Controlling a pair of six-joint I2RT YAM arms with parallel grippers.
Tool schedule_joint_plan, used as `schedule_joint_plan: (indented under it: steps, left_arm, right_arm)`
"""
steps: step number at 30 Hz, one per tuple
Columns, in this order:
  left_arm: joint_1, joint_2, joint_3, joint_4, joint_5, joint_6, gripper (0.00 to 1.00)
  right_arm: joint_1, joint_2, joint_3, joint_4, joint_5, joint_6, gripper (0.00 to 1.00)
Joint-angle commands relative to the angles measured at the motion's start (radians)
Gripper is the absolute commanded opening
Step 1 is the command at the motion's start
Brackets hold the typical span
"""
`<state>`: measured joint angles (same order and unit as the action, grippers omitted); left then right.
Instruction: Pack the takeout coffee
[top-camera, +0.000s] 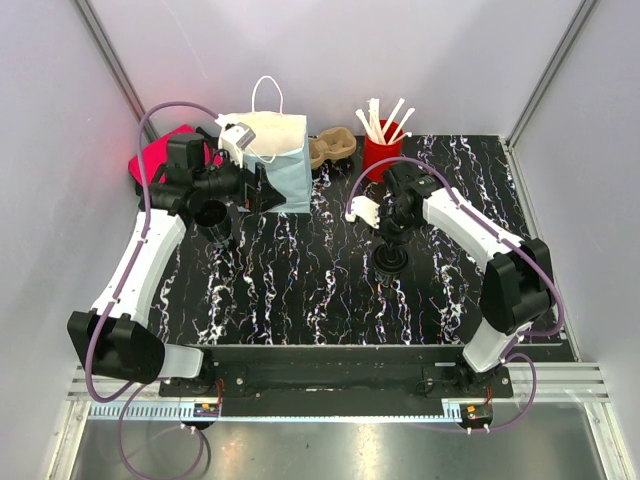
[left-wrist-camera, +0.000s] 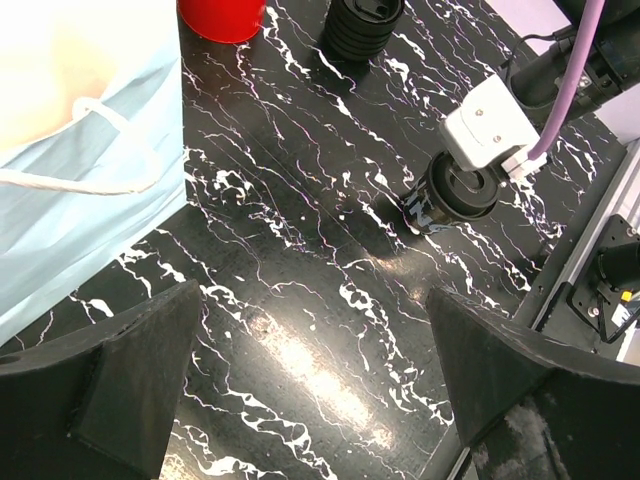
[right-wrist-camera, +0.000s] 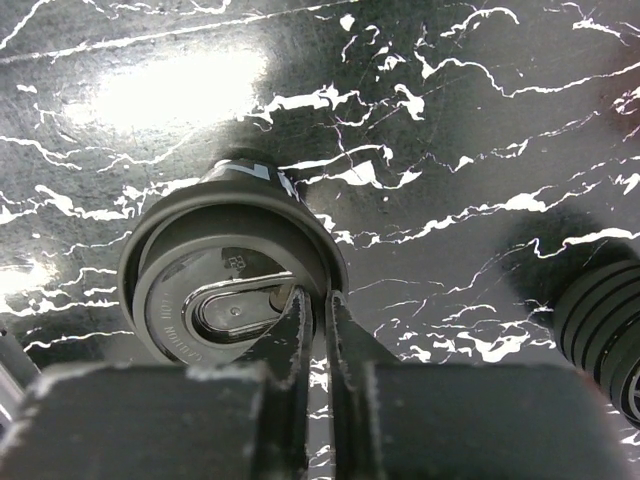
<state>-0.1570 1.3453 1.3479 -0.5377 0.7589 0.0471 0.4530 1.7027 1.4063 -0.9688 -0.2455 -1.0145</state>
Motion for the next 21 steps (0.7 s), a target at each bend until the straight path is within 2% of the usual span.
schedule_joint_plan:
  steps: [1,8,13,21]
  left_arm:
    - [0.007,-0.025,-0.004,0.058,-0.001,-0.006,0.99]
    - [0.005,-0.017,0.025,0.059,-0.093,0.045,0.99]
    - [-0.007,-0.002,0.082,0.045,-0.240,0.163,0.99]
    - [-0.055,0.057,0.172,0.088,-0.354,0.373,0.99]
  right_arm:
    - [0.010,-0.020,0.028,-0.053,0.025,0.007,0.00]
    - [0.012,-0.070,0.075,-0.071,0.037,0.091,0.00]
    - [0.010,-0.126,0.091,-0.065,0.032,0.192,0.00]
    - [-0.031,-0.192,0.118,-0.048,-0.009,0.352,0.00]
